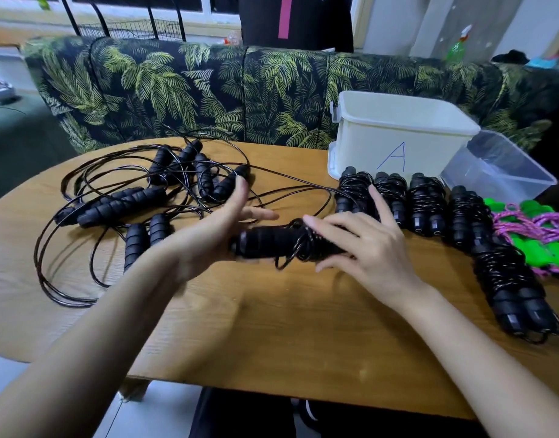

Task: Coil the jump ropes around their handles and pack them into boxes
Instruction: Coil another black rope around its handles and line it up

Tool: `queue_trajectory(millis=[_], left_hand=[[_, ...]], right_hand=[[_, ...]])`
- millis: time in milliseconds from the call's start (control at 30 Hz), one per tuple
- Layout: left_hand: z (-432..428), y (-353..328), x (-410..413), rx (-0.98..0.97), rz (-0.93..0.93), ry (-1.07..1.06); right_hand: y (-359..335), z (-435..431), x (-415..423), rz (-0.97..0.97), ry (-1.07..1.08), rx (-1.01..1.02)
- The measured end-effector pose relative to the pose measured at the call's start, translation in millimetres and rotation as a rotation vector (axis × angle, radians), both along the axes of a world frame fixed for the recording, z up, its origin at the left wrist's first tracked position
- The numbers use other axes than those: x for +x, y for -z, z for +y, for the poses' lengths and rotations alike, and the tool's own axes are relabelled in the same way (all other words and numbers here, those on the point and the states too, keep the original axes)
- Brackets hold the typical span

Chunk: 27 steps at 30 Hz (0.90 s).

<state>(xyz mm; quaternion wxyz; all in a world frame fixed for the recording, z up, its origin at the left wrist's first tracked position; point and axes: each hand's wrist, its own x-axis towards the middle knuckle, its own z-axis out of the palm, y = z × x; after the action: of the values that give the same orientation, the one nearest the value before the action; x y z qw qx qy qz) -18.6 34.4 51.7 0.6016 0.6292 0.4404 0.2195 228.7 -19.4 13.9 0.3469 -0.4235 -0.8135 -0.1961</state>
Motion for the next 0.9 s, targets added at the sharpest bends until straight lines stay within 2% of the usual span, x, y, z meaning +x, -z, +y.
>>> queue_trajectory(millis=[100,167,200,300,367,500,600,767,900], left_hand=[[-1.8,-0.9,8.0,-0.065,-0.220,-0.053],[-6.2,8.8,22.2,0.060,-0.299,-0.092],[-9.9,14.0,30.8,0.177,-0.289,-0.106],[-16.1,28.0,54.7,0.450,-0.252,-0.137],[-12.2,34.6,65.8,0.546,-0.240,-0.142],[1.7,44.5,75.9,0.520,-0.339,-0.115],[10.7,44.0,75.5,0.448,-0.405,-0.128],[27.1,45.4,82.3,0.372,-0.460,-0.173],[35.9,46.8,90.8,0.361,-0.466,-0.162]], right_hand=[[-4.9,-7.8,-8.4,0.494,0.017,-0.261],[-9.3,-8.3,-16.1,0.874,0.019,-0.427],[-10.4,-6.3,-17.6,0.997,0.025,-0.461],[-10.4,-0.8,-20.7,1.195,0.045,-0.494],[-6.6,-0.2,-23.8,1.272,0.063,-0.514],[-0.8,2.0,-18.1,1.316,0.083,-0.585],[5.0,4.3,-10.0,1.272,0.080,-0.635],[16.8,14.4,-8.4,1.034,0.217,-0.606],[18.3,22.5,-12.1,0.751,0.252,-0.445]])
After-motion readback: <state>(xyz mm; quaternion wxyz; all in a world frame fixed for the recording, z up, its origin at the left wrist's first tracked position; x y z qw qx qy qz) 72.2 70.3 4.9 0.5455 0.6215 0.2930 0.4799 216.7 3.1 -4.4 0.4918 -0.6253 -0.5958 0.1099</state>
